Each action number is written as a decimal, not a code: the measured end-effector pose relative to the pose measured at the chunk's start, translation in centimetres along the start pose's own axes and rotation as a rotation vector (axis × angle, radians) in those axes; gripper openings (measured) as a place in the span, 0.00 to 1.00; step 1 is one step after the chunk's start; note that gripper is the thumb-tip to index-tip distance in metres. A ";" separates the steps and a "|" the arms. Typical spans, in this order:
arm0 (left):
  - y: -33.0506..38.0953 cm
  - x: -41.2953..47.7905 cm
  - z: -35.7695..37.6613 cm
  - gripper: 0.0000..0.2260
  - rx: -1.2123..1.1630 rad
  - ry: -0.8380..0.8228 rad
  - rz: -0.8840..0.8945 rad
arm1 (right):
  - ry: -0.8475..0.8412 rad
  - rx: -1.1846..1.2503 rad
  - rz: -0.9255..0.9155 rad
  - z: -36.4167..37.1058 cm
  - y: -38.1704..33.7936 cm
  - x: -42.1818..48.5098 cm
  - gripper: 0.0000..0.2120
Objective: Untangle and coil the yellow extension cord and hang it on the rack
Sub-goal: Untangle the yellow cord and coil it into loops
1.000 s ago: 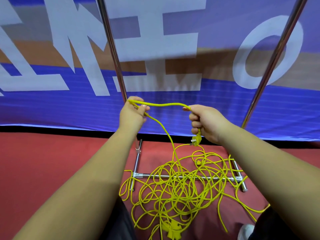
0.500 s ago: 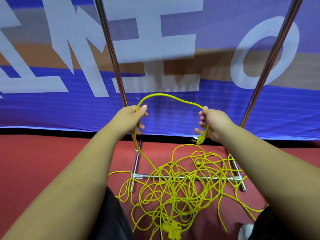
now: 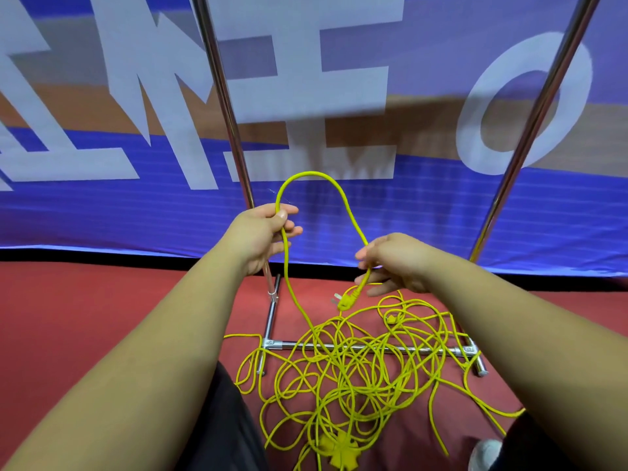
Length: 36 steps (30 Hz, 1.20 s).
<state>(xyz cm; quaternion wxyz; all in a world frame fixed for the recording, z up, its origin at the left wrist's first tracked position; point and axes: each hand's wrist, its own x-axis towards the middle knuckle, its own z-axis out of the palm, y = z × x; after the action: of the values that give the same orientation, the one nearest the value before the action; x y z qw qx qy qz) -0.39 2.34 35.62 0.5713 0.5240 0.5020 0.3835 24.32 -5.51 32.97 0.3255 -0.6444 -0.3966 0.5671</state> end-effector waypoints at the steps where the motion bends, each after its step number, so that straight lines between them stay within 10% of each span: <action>1: -0.1 0.0 -0.1 0.10 0.023 0.024 0.018 | 0.015 0.016 -0.040 0.0 -0.1 -0.2 0.06; 11: -0.3 0.9 -0.1 0.08 0.142 0.271 0.051 | -0.073 0.013 -0.126 -0.2 -0.8 -0.4 0.16; 27: 0.6 0.6 3.4 0.05 -0.672 0.065 -0.172 | -0.114 -0.157 -0.329 2.6 0.0 1.2 0.09; 30: -0.9 1.0 3.8 0.09 -0.313 -0.045 -0.164 | -0.040 -0.007 -0.384 2.3 -1.7 0.9 0.09; 36: -6.7 -0.4 5.9 0.15 0.675 -0.802 -0.359 | 0.110 0.307 -0.398 -0.7 -3.9 0.8 0.08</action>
<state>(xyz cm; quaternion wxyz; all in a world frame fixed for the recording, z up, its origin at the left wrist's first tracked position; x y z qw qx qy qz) 4.73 -0.41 28.75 0.5744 0.6893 0.4215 -0.1317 24.51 -2.95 36.14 0.5455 -0.5267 -0.4066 0.5096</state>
